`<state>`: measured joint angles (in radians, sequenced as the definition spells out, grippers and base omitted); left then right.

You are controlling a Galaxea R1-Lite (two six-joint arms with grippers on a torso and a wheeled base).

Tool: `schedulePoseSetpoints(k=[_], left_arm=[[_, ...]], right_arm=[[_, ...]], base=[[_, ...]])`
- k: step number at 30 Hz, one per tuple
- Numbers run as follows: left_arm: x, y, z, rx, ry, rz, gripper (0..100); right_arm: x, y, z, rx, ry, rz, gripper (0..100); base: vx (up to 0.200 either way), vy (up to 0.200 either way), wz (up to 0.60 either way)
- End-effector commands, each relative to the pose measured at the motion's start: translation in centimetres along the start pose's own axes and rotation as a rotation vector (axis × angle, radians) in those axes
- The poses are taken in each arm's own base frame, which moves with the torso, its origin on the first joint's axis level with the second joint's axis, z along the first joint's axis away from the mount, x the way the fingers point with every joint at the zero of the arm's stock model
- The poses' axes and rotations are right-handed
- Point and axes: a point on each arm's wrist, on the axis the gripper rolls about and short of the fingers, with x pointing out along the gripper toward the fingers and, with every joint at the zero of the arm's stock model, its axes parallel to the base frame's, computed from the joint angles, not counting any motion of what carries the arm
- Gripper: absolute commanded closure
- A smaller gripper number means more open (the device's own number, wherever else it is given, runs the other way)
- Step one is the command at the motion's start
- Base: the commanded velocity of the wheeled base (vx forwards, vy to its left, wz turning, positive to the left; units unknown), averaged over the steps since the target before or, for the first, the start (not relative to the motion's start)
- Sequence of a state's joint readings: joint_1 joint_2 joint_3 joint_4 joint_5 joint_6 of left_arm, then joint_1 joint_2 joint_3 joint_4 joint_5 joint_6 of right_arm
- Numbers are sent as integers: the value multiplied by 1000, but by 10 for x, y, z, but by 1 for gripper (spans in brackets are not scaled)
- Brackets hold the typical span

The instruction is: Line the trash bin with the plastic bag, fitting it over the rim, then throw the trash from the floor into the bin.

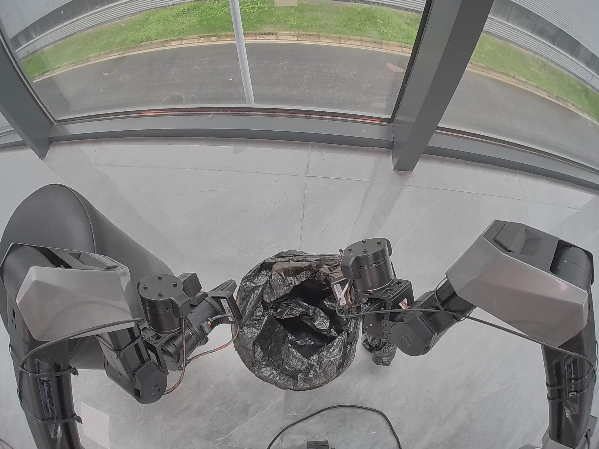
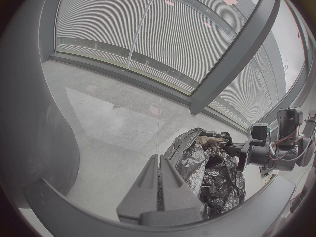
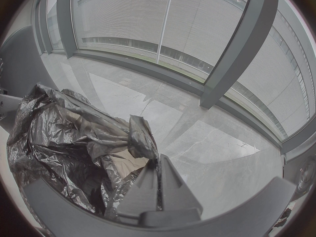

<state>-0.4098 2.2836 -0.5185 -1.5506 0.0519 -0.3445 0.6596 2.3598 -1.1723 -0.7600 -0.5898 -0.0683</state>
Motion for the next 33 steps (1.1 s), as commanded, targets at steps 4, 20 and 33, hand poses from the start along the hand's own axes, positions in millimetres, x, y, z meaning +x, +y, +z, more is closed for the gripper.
schedulePoseSetpoints(k=[4, 20, 33], left_arm=[[1, 2, -2, 2, 6, 6, 100], [3, 3, -6, 1, 13, 10, 100], [-1, 1, -4, 11, 15, 8, 100]], right_arm=[[2, 3, -3, -5, 3, 5, 100], [7, 5, -9, -4, -5, 2, 100], [6, 5, -6, 2, -14, 6, 100]], base=[[0, 0, 0], [0, 0, 0], [0, 0, 0]])
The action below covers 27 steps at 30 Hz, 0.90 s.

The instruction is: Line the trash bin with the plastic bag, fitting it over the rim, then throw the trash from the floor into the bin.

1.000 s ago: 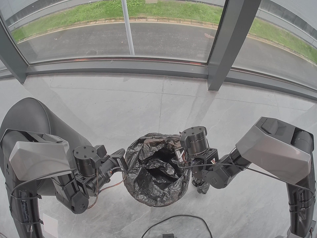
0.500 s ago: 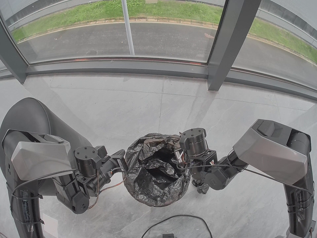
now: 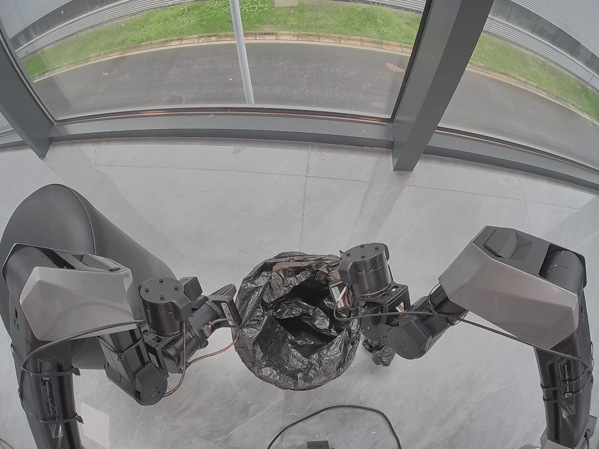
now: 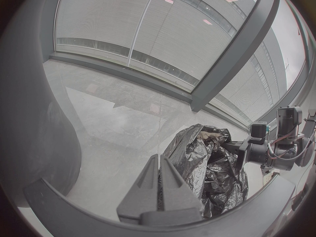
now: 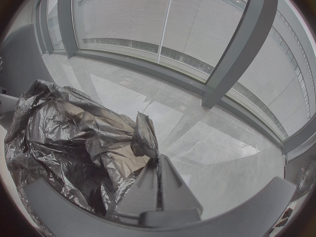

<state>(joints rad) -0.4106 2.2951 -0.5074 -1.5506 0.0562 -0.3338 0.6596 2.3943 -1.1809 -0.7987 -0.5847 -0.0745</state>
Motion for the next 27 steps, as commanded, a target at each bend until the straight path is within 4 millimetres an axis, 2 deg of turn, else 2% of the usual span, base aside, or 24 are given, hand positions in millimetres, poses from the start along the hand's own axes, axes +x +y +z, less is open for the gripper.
schedulePoseSetpoints(k=[1, 12, 27], left_arm=[[0, -1, 1, -1, -3, -3, 100], [4, 1, -2, -3, 2, 1, 100], [3, 2, 4, -5, -18, 3, 100]], right_arm=[[0, 0, 1, 1, -3, 3, 100], [0, -1, 2, 4, -7, 1, 100], [-1, -2, 7, 14, -19, 0, 100]], base=[[0, 0, 0], [0, 0, 0], [0, 0, 0]])
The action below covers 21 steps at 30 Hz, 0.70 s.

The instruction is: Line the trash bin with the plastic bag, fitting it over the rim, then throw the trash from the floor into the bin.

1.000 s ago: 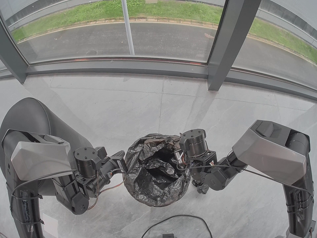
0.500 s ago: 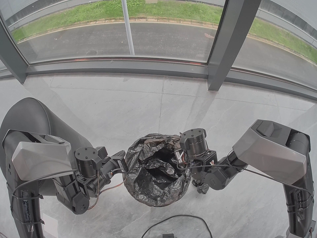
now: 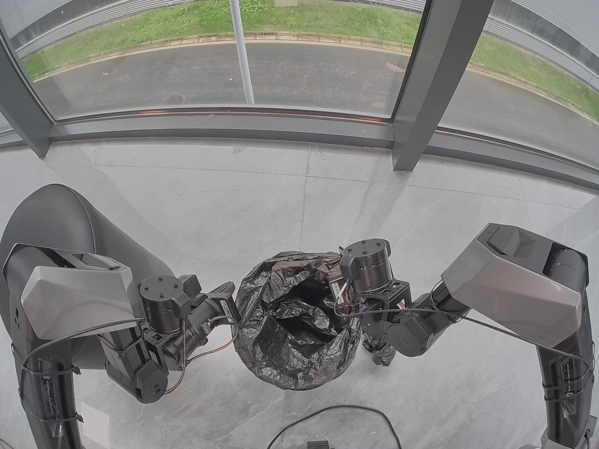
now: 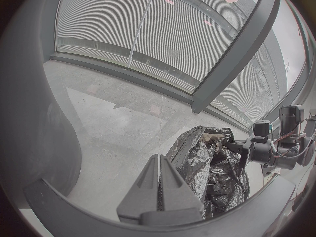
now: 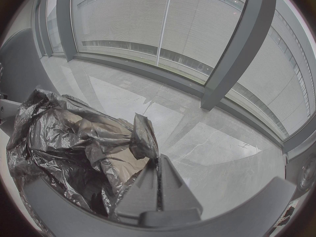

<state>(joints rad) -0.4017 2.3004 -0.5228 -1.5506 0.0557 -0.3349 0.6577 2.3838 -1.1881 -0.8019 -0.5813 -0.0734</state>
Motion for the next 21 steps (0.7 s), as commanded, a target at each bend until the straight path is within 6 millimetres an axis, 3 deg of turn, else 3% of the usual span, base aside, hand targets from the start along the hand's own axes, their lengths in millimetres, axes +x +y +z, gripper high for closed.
schedulePoseSetpoints(k=[1, 2, 3, 11, 21], left_arm=[[0, -1, 2, 0, -8, -4, 100], [2, -1, 3, -1, -15, -4, 100], [3, 0, 5, -4, -25, -3, 100], [6, 14, 13, -12, -52, 34, 100], [-1, 34, 38, -28, -125, 88, 100]], right_arm=[[1, 1, 2, 9, -10, 0, 100], [2, 1, 4, 17, -15, -1, 100], [3, 1, 7, 27, -26, -3, 0], [2, 1, 11, 41, -48, -3, 0], [3, 0, 13, 51, -67, -6, 0]], base=[[0, 0, 0], [0, 0, 0], [0, 0, 0], [0, 0, 0], [0, 0, 0]])
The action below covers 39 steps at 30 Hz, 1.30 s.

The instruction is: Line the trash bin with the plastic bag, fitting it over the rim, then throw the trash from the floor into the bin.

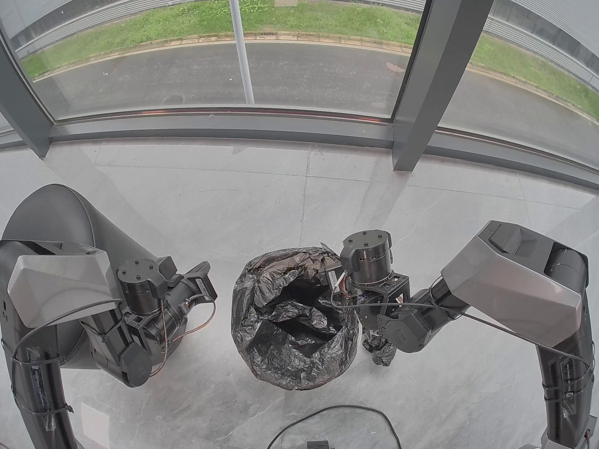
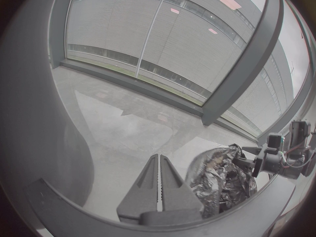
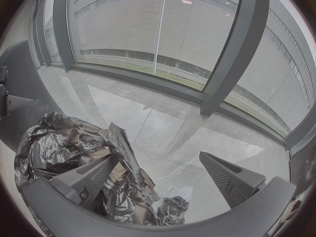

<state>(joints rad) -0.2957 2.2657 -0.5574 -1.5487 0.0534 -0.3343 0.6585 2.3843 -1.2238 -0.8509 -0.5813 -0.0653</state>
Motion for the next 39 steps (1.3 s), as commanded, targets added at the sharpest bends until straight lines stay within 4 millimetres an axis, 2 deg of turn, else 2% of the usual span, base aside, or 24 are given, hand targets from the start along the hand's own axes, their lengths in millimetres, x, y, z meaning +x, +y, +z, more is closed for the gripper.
schedulePoseSetpoints(k=[1, 5, 10, 11, 12, 14, 16, 24, 39], left_arm=[[-2, 6, 11, -5, -30, 18, 100], [-7, 9, 19, -14, -51, 26, 100], [-20, 4, 32, -23, -77, 16, 100], [-24, 2, 35, -27, -81, 10, 100], [-25, 2, 35, -27, -81, 10, 100], [-31, 1, 34, -35, -69, 7, 100], [-31, 1, 32, -38, -61, 10, 100], [-34, 0, 31, -37, -55, 9, 100], [-36, -4, 32, -36, -59, 1, 100]], right_arm=[[1, -1, -1, 0, 1, -3, 0], [-6, -5, 10, 27, -17, -5, 0], [-43, -1, 29, 27, -42, 50, 0], [-58, 2, 28, 11, -33, 72, 0], [-60, 3, 27, 9, -31, 75, 0], [-82, 6, 10, -40, 15, 108, 0], [-92, 5, -3, -56, 51, 121, 0], [-101, -2, -34, 24, 145, 115, 0], [-86, -1, -53, 56, 200, 123, 0]], base=[[0, 0, 0], [0, 0, 0], [0, 0, 0], [0, 0, 0], [0, 0, 0], [0, 0, 0], [0, 0, 0], [0, 0, 0], [0, 0, 0]])
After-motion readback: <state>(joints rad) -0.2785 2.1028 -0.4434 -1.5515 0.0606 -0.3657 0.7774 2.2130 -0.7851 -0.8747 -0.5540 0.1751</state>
